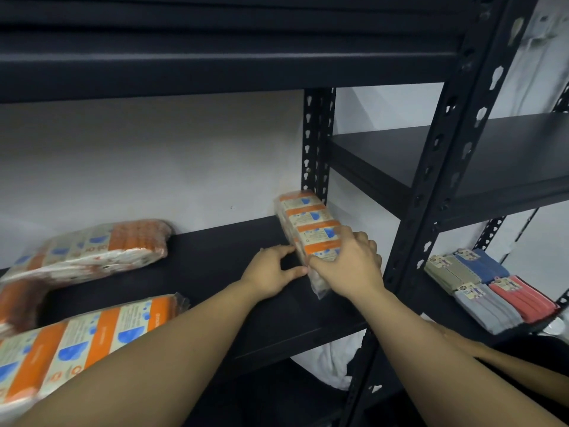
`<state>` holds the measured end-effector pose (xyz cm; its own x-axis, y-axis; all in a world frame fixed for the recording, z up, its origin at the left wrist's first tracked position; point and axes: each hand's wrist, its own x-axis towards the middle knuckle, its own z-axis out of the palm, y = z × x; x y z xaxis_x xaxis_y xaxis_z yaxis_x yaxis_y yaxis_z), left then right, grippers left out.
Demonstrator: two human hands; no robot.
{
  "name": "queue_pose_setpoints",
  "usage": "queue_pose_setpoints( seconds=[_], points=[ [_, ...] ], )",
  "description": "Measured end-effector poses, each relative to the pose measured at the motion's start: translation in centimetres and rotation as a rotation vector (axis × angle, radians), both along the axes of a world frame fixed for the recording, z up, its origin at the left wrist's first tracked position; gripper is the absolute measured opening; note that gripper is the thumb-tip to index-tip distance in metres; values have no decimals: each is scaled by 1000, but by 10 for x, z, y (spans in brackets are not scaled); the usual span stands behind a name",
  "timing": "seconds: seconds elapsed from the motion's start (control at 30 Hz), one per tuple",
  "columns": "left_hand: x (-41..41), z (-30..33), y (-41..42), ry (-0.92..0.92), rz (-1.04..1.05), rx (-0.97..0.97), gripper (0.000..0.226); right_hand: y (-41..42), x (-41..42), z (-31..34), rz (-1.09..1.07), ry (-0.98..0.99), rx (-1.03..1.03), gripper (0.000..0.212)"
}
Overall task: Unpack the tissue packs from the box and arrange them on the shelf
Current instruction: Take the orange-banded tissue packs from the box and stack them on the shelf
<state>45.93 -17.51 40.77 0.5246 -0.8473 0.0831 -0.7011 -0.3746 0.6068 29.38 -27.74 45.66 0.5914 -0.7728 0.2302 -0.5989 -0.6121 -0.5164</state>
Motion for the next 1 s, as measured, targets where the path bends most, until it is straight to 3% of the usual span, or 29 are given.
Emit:
queue_pose_setpoints(
  seconds=[0.23, 0.5, 0.83, 1.0],
  points=[
    [-1, -4, 5, 6, -22, 21, 90, -18, 22, 16, -7, 121, 84, 87],
    [2, -6, 7, 41, -10, 15, 99, -23, 33, 18, 22, 109, 148, 88],
    [0, -5, 8, 92, 20, -81, 95, -31, 42, 18, -10, 162, 74, 93],
    [0, 0, 6, 166, 50, -146, 84, -40, 60, 30, 44, 139, 133, 83]
  ],
)
